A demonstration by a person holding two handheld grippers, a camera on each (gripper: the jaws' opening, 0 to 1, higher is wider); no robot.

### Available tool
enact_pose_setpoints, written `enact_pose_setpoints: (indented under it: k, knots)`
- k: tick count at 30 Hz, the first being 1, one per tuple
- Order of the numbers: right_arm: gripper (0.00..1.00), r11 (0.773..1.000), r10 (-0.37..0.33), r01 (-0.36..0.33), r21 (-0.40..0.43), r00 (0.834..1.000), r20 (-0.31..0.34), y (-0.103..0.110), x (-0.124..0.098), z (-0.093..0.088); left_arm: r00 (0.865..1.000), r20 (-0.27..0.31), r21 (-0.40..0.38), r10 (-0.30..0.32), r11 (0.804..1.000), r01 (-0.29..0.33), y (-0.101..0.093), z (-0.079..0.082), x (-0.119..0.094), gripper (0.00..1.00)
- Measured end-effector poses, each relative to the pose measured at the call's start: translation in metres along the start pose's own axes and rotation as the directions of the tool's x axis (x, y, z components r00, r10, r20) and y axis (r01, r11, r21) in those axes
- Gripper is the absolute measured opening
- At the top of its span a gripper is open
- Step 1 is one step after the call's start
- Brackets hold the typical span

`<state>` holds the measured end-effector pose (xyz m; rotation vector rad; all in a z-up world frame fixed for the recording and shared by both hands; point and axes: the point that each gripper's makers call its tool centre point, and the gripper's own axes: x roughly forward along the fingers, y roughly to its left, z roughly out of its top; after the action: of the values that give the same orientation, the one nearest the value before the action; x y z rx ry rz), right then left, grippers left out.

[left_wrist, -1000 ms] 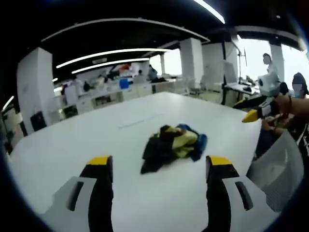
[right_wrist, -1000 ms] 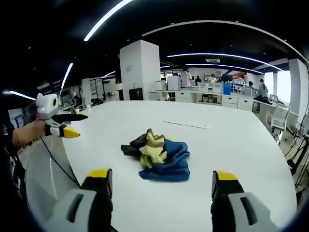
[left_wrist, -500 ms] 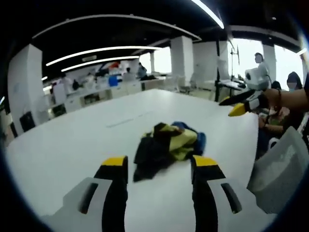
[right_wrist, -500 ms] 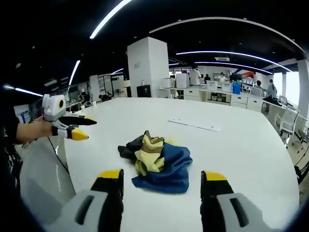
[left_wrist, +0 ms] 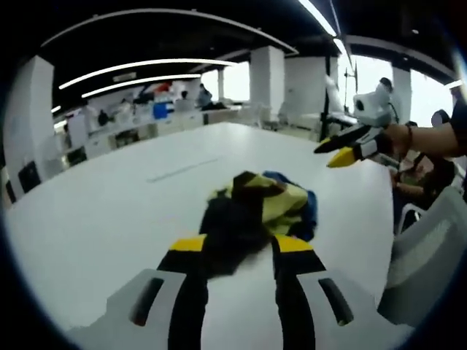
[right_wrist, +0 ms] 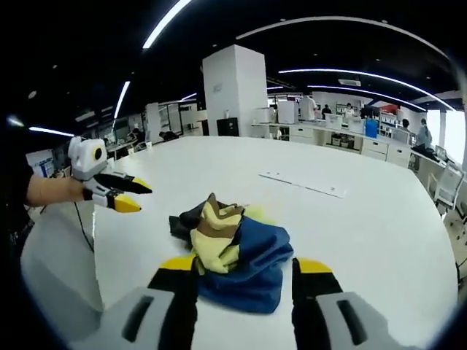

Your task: Fold the garment on the visible template until the final outline fits inside the template.

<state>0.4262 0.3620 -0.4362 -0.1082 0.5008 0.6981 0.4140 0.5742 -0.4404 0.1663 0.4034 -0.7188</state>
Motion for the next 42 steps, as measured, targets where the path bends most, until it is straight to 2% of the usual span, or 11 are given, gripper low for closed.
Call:
enact_pose_setpoints:
  k: [6, 17, 21, 25, 28, 31, 38, 42]
  knots:
    - [0.38, 1.0, 0.008, -0.009, -0.018, 1.0, -0.02, -0.002, 0.018, -0.005, 1.0, -0.022, -0.009, -0.017, 1.0, 0.016, 0.005, -0.006, 0.018, 0.26]
    - [0.27, 0.999, 0.029, -0.029, 0.017, 0.999, -0.017, 0.005, 0.052, -0.007, 0.997, -0.043, -0.015, -0.062, 0.998, 0.061, 0.005, -0.013, 0.047, 0.22]
    - [0.26, 1.0, -0.006, 0.007, 0.014, 0.999, -0.034, 0.001, 0.061, -0.012, 0.996, -0.064, -0.006, -0.064, 0.998, 0.064, 0.007, -0.017, 0.054, 0.21]
    - [0.22, 1.0, -0.014, 0.015, 0.015, 0.999, -0.053, 0.003, 0.066, -0.016, 0.995, -0.073, -0.018, -0.074, 0.997, 0.072, 0.008, -0.02, 0.059, 0.18]
    - [0.19, 0.999, -0.026, 0.027, 0.02, 0.998, -0.049, 0.003, 0.071, -0.014, 0.993, -0.083, -0.007, -0.081, 0.997, 0.081, 0.007, -0.022, 0.063, 0.16]
    - [0.15, 0.999, -0.035, 0.036, 0.019, 0.998, -0.046, 0.005, 0.075, -0.011, 0.991, -0.092, -0.016, -0.099, 0.995, 0.098, 0.003, -0.024, 0.068, 0.11]
    - [0.12, 0.996, -0.083, 0.079, -0.04, 0.992, -0.097, 0.002, 0.089, -0.017, 0.99, -0.109, -0.025, -0.091, 0.996, 0.089, 0.002, -0.031, 0.077, 0.08]
    - [0.09, 0.989, -0.135, 0.125, -0.079, 0.98, -0.148, -0.003, 0.092, -0.024, 0.99, -0.117, -0.02, -0.08, 0.997, 0.078, 0.006, -0.037, 0.079, 0.02]
